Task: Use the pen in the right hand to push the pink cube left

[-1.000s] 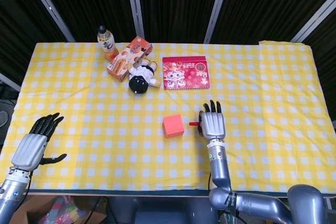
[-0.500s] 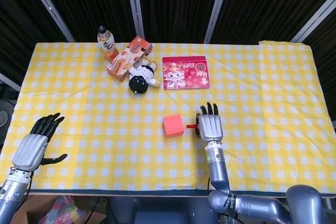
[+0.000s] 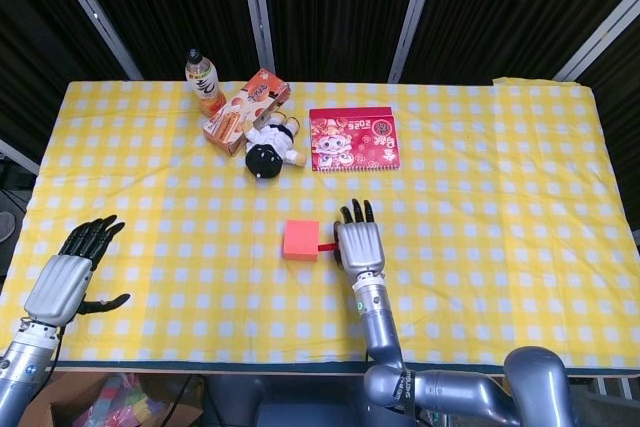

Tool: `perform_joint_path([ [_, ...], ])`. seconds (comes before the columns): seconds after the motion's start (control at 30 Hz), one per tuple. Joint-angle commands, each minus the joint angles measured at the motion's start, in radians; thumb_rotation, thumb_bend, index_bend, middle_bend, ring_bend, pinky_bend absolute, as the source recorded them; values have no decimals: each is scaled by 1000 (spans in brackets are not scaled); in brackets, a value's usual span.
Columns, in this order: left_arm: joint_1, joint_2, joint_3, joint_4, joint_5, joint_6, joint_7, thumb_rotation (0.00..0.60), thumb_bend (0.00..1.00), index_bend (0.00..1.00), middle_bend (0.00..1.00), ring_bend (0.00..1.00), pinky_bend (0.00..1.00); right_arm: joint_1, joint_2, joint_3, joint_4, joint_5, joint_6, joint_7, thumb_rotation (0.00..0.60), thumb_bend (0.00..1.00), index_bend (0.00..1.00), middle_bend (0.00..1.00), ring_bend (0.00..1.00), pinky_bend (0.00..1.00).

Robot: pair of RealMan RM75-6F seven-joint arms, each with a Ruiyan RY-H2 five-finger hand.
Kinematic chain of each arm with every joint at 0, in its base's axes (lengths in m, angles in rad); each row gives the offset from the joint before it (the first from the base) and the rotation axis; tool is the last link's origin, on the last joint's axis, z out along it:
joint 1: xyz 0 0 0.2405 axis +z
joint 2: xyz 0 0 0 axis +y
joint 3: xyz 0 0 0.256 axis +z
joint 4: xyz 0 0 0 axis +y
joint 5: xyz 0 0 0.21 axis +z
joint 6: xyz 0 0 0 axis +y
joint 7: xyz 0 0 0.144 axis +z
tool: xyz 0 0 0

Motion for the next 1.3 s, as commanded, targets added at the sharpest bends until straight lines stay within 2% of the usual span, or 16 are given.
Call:
perform_joint_path([
  [0.03, 0, 1, 0, 0, 0, 1, -3, 600, 0, 0, 0, 0, 0, 21, -28, 13, 10, 0, 1, -18, 600, 510, 611, 210, 0, 0],
  [0.2, 0, 3, 1, -1, 0, 0, -10, 600, 0, 0, 0, 0, 0, 30, -43, 9, 9, -8, 6, -32, 600, 511, 610, 210, 0, 0],
  [0.6, -1, 3, 3, -6, 3, -1, -5, 600, 0, 0, 0, 0, 0, -27, 18, -1, -40, 20, 69, -65, 600, 510, 611, 210, 0, 0],
  [0.83, 0, 4, 3, -7, 7, 4, -7, 600, 0, 0, 0, 0, 0, -34, 18, -2, -52, 16, 75, -58, 600, 510, 610, 210, 0, 0],
  [1.3, -2, 12, 7, -5, 9, -2, -26, 600, 0, 0, 0, 0, 0, 83, -99, 112, 94, 55, -2, -66, 600, 510, 610, 210, 0, 0],
])
